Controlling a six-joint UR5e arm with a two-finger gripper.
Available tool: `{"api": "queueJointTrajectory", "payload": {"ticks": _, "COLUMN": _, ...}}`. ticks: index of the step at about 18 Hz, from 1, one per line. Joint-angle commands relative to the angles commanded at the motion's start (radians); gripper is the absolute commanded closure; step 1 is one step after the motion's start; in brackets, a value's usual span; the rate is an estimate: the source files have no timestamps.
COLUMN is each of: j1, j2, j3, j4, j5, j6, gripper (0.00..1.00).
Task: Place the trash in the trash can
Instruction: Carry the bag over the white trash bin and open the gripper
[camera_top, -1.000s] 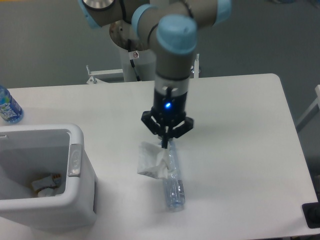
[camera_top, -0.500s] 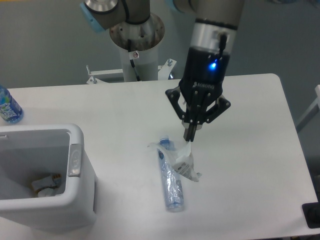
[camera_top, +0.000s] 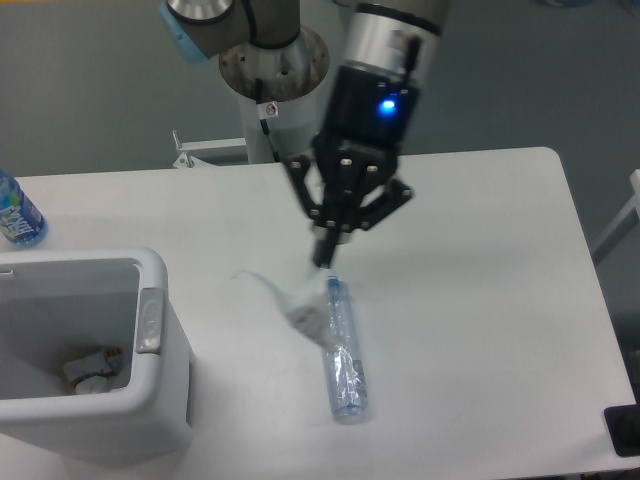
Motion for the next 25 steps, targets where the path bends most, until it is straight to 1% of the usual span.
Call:
{"api": "queueJointTrajectory", "payload": {"ticks": 5, "j1": -0.126, "j2": -0.048, "j3": 0.002, "j4": 0.003, "j5": 0.002, "j6": 0.012, "gripper": 1.0}}
{"api": "queueJointTrajectory", "payload": {"ticks": 7, "j1": -0.147, "j2": -0.055, "j3": 0.003, "j4": 0.005, "j5": 0.002, "j6": 0.011, "gripper": 1.0}}
{"api": "queueJointTrajectory", "payload": {"ticks": 10, "j1": -0.201, "j2": -0.061, "j3": -0.002, "j4": 0.02, "j5": 0.002, "j6": 0.011, "gripper": 1.0}}
{"api": "queueJointTrajectory", "payload": {"ticks": 13, "j1": -0.229, "j2": -0.061, "j3": -0.014, "j4": 0.023, "j5": 0.003, "j6": 0.02, "gripper": 1.0}}
{"api": "queueJointTrajectory", "payload": {"ticks": 14, "j1": -0.239, "j2": -0.064, "j3": -0.017, "j4": 0.025, "j5": 0.005, "j6": 0.031, "gripper": 0.97}}
{"api": "queueJointTrajectory", "payload": {"ticks": 15, "j1": -0.244, "j2": -0.066, "j3": -0.021, "j4": 0.025, "j5": 0.005, "j6": 0.046, "gripper": 0.89}}
{"api": "queueJointTrajectory", "payload": {"ticks": 16, "j1": -0.247, "j2": -0.069, "j3": -0.023, "j4": 0.025, "j5": 0.005, "j6": 0.07, "gripper": 0.73}}
{"api": "queueJointTrajectory", "payload": {"ticks": 18, "j1": -0.247, "j2": -0.071, "j3": -0.02, "j4": 0.026, "j5": 0.005, "j6": 0.124, "gripper": 0.35}}
{"api": "queueJointTrajectory", "payload": {"ticks": 19, "j1": -0.247, "j2": -0.071, "j3": -0.02, "j4": 0.032, "j5": 0.005, "j6": 0.141, "gripper": 0.25}}
{"api": "queueJointTrajectory", "payload": {"ticks": 20, "j1": -0.247, "j2": -0.069, "j3": -0.021, "j4": 0.032, "j5": 0.006, "j6": 0.143, "gripper": 0.2}}
{"api": "queueJointTrajectory", "payload": {"ticks": 22, "j1": -0.247, "j2": -0.068, "j3": -0.02, "j4": 0.035, "j5": 0.008, "j6": 0.137, "gripper": 0.04}}
{"api": "queueJointTrajectory", "payload": {"ticks": 23, "j1": -0.247, "j2": -0.065, "j3": -0.018, "j4": 0.035, "j5": 0.008, "j6": 0.129, "gripper": 0.0}}
{"api": "queueJointTrajectory", "payload": {"ticks": 25, "j1": -0.24, "j2": -0.063, "j3": -0.012, "j4": 0.035, "j5": 0.005, "j6": 0.103, "gripper": 0.0}}
